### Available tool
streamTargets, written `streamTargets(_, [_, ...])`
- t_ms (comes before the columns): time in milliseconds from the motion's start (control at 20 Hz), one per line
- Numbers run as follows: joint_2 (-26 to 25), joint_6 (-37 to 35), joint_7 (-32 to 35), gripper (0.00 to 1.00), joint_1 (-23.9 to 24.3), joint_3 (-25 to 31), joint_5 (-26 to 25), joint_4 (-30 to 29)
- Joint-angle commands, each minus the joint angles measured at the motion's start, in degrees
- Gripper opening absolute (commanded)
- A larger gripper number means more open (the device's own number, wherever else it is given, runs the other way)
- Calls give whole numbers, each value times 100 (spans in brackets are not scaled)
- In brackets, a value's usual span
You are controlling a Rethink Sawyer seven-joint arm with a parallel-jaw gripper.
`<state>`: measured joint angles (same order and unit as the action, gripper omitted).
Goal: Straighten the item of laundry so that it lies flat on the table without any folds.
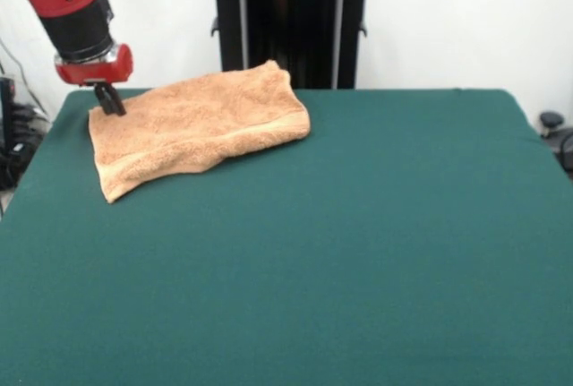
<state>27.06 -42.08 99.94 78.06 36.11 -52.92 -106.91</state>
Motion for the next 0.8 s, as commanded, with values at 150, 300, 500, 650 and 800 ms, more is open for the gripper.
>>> streamTargets(150, [-396, -640, -2168, 0, 102, -649, -974, 1175])
streamTargets(300, [-423, -312, -2087, 0, 119, -600, -1065, 1049])
streamTargets(500, [-525, -23, -1867, 0, 71, -620, -1205, 1014])
streamTargets(650, [-625, 228, -1696, 0, -3, -595, -1320, 1022])
streamTargets(800, [-671, 366, -1609, 0, -59, -595, -1409, 1004])
